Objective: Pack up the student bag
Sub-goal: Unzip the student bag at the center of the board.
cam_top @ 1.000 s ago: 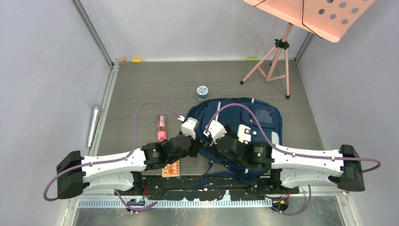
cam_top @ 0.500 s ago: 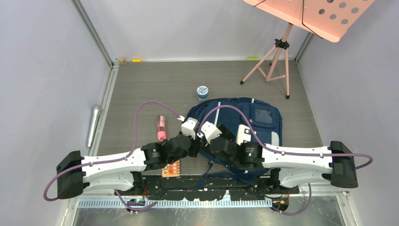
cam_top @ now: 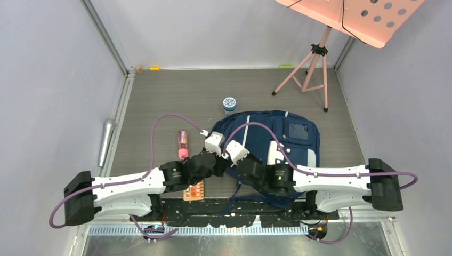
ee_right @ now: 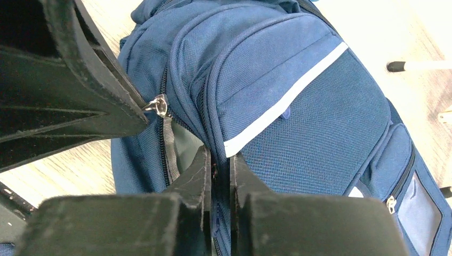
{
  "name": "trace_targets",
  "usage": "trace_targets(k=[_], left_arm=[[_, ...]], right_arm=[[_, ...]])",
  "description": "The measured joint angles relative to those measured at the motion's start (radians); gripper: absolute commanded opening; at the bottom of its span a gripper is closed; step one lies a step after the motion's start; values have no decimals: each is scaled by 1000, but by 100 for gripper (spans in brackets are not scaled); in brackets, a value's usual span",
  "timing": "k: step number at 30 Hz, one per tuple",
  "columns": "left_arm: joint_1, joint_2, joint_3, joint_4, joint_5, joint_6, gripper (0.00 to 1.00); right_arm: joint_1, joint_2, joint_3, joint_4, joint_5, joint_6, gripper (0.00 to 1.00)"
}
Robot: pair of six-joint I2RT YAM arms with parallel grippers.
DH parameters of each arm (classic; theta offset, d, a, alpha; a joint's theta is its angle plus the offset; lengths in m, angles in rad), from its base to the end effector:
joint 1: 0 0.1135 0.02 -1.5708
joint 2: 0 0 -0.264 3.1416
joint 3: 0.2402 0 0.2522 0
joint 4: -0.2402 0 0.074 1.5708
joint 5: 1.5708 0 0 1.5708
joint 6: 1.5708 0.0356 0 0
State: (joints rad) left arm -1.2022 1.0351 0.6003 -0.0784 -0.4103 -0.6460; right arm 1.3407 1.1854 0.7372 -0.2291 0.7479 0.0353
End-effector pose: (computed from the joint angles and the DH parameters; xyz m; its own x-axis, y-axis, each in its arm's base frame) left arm 0.0945 -0.2053 0.2394 -0.5808 -0.0283 -0.8135 0.4766 0.7984 -0.3681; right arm 0.0796 0.2335 0.2433 -0.1638 -0.5857 -0.7938 -0.5875 0.7043 -0.3984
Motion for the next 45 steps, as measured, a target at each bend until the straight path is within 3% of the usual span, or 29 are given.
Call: trace_targets(k=[14,25,36,37,41,43,45], left_arm=[[175,34,77,-47,42,105,0],[399,233,193,4,265,256,0],[499,424,290,84,407,380,0],[502,425,290,85,419,385,0],[522,410,251,137,492,393,0],[530,396,205,180,528,389,0],[534,384,160,211,555,386,0]], right_arm=[[-3,-119,11,-124,-3,63,1],[-14,-153,58,-228,-19,111,1],[-14,-192,68,-279,-26,143,2],[-14,-192,70,-282,-26,144,4],[-14,-191,79,-286,-23,141,48],[-14,-183,87,-286,-16,141,64],[-13,-160,101,-280,-2,122,72]])
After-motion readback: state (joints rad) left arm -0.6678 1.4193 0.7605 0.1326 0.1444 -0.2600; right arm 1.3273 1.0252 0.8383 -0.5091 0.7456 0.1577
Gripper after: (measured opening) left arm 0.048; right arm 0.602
